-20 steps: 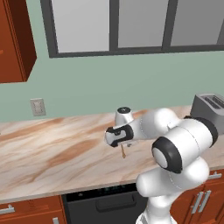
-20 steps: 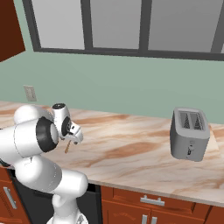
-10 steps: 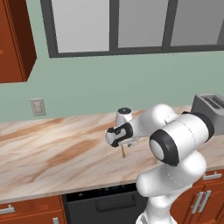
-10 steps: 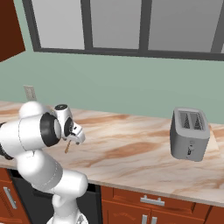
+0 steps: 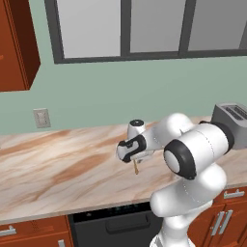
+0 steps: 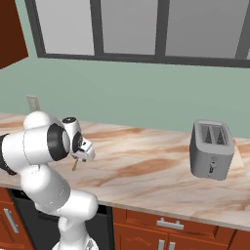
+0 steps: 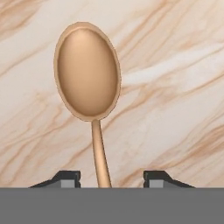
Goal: Take the fork and place it on the left side of the plate. Then take the spoon and place it on the right side of the plate. Make sure they're directly next to the plate.
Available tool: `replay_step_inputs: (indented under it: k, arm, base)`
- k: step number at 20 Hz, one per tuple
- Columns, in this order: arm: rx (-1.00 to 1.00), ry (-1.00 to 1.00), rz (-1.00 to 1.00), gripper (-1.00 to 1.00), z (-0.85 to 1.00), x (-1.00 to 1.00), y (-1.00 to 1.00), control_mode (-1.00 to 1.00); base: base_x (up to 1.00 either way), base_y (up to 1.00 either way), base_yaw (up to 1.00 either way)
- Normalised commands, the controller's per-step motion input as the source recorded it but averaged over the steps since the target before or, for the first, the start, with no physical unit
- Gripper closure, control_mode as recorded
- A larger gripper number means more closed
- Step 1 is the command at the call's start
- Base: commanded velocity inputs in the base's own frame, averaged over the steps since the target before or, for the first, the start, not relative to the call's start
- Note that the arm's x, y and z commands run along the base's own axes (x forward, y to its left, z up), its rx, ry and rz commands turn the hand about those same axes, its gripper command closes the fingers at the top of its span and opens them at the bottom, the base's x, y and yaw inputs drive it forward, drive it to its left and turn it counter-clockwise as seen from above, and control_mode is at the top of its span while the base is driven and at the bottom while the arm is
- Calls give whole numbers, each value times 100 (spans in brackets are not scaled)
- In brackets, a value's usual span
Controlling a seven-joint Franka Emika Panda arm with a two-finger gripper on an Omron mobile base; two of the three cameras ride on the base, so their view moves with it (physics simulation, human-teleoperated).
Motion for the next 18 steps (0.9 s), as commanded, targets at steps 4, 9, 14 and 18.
replay_step_inputs:
  k: [4, 9, 14, 18]
  arm:
    - [0, 13, 0, 100, 0, -5, -3, -100]
    - [1, 3, 3, 100, 14, -18, -10, -100]
    - [0, -2, 7, 100, 38, -33, -10, -100]
    - [0, -5, 5, 100, 39, -40, -6, -100]
  base:
    - [0, 0, 0]
    - [0, 0, 0]
    - [0, 0, 0]
    - [0, 0, 0]
